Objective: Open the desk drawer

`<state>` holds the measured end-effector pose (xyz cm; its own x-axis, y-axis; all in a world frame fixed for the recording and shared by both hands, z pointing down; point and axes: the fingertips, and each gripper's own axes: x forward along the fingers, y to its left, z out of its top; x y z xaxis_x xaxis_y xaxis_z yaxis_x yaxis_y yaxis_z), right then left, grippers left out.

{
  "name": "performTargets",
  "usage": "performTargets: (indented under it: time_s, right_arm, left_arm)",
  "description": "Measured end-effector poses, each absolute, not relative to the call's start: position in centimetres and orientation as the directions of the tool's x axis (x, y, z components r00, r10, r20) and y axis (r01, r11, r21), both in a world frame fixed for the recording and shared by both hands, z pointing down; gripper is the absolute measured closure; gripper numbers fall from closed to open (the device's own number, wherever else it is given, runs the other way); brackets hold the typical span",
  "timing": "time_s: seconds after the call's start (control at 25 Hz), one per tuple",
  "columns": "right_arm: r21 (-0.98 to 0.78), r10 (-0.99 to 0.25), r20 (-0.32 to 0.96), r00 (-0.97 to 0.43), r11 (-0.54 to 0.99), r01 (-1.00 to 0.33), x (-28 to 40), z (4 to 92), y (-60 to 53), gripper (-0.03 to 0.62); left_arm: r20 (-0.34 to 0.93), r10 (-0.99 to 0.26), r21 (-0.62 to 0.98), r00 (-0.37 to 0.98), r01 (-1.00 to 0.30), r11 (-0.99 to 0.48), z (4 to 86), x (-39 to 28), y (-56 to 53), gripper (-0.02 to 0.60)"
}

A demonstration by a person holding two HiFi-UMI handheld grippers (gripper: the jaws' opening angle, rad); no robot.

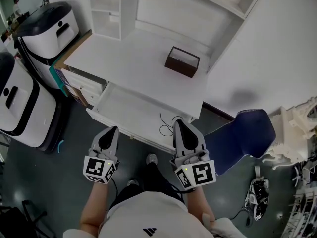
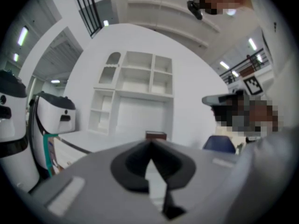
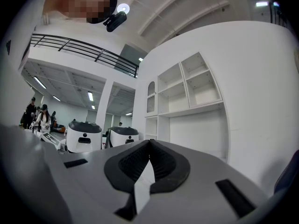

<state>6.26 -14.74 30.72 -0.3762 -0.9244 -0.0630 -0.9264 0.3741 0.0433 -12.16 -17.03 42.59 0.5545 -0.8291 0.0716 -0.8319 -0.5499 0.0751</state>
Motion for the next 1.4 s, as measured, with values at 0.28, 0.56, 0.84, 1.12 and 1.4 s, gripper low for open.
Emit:
performTargets:
  time_s: [0.28,0.56,0.84,1.12,1.4]
  right_arm:
    - [0.057,-0.921,-0.081,-0.381,0.378,-0.924,5.4,29.7,-13.6,0.594]
    - [0.073,-0.916,-0.104,-0.387,0.381,-0.922,4.5,28.8,-12.4,0.594]
    - [0.087,-0.914,-0.124,-0.387,0.378,-0.922,3.7,27.9,-11.3,0.594]
    - [0.092,-0.919,-0.132,-0.372,0.362,-0.928,3.3,27.5,-10.2,0.594]
    - [0.094,-0.924,-0.146,-0.354,0.343,-0.935,3.0,27.0,-8.9,0.597]
  left_arm:
    - [-0.003,-0.840,0.053,0.543,-0.838,-0.543,38.4,-13.3,-15.8,0.577]
    - [-0.062,-0.849,-0.004,0.525,-0.851,-0.526,34.6,-14.5,-14.3,0.577]
    - [-0.117,-0.854,-0.031,0.507,-0.861,-0.507,31.7,-15.7,-12.8,0.577]
    - [-0.161,-0.850,-0.034,0.502,-0.863,-0.504,30.0,-16.5,-11.4,0.577]
    - [-0.170,-0.841,-0.035,0.513,-0.856,-0.516,29.6,-16.8,-10.3,0.577]
